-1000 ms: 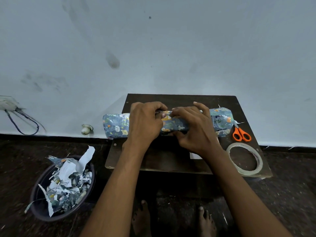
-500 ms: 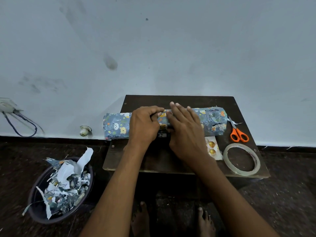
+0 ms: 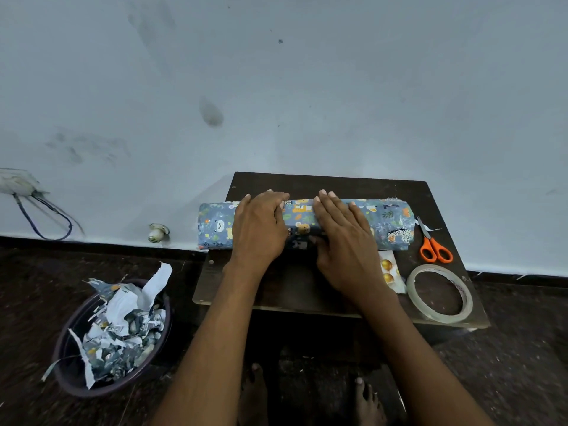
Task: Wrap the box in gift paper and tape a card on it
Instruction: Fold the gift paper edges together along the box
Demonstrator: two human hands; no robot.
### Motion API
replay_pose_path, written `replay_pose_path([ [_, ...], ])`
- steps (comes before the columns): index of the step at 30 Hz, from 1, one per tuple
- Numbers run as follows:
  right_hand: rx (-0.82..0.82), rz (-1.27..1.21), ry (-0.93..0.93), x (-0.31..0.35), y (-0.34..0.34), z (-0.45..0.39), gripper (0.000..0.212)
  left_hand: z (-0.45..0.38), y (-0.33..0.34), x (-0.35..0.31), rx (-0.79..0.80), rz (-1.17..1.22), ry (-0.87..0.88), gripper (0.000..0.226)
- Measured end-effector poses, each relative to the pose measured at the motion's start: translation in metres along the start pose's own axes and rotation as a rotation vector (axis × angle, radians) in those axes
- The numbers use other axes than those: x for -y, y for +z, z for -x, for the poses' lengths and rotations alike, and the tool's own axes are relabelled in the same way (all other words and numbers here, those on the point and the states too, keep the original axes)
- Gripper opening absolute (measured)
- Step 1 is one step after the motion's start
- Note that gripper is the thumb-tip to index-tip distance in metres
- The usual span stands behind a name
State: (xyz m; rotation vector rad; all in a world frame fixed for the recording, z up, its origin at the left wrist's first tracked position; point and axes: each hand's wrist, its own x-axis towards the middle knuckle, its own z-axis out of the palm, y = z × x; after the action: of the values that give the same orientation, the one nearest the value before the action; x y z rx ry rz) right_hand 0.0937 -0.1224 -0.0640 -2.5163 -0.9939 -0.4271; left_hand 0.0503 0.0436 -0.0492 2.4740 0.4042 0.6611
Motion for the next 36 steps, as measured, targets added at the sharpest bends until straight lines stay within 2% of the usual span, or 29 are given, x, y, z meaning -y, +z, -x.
replay_pose_path([
  [3, -0.003, -0.006, 0.002, 0.000, 0.001, 0.000, 0.067, 0.001, 0.001, -0.005, -0.004, -0.076, 0.027, 0.037],
  [5, -0.004, -0.009, -0.005, -0.001, 0.002, -0.001, 0.067, 0.002, 0.003, -0.011, 0.007, -0.108, 0.116, 0.041],
  [9, 0.023, -0.006, -0.028, -0.004, 0.001, -0.001, 0.072, 0.007, 0.005, -0.018, 0.180, -0.056, 0.212, 0.049],
  [12, 0.005, -0.040, -0.041, -0.007, -0.003, 0.003, 0.076, 0.008, 0.005, -0.015, 0.209, -0.080, 0.198, 0.051],
  [14, -0.107, -0.091, 0.025, -0.012, -0.017, 0.011, 0.072, 0.009, 0.004, -0.016, 0.215, -0.100, 0.195, 0.051],
  [16, -0.302, -0.122, 0.168, -0.020, -0.039, 0.023, 0.056, 0.009, 0.003, -0.017, 0.226, -0.114, 0.193, 0.051],
  [18, -0.396, -0.056, 0.317, -0.028, -0.056, 0.042, 0.036, 0.009, 0.003, -0.017, 0.235, -0.127, 0.188, 0.051],
  [20, -0.313, 0.029, 0.438, -0.035, -0.065, 0.065, 0.025, 0.007, 0.003, -0.016, 0.242, -0.128, 0.179, 0.052],
  [22, -0.160, 0.082, 0.529, -0.041, -0.067, 0.082, 0.023, 0.007, 0.004, -0.017, 0.241, -0.120, 0.169, 0.052],
  [27, 0.063, 0.145, 0.627, -0.040, -0.068, 0.091, 0.016, 0.009, 0.005, -0.024, 0.241, -0.116, 0.161, 0.054],
  [32, 0.082, 0.069, 0.658, -0.037, -0.068, 0.088, 0.028, 0.009, 0.005, -0.027, 0.248, -0.107, 0.152, 0.057],
  [36, 0.005, 0.015, 0.686, -0.036, -0.069, 0.088, 0.025, 0.008, 0.005, -0.027, 0.253, -0.088, 0.147, 0.056],
])
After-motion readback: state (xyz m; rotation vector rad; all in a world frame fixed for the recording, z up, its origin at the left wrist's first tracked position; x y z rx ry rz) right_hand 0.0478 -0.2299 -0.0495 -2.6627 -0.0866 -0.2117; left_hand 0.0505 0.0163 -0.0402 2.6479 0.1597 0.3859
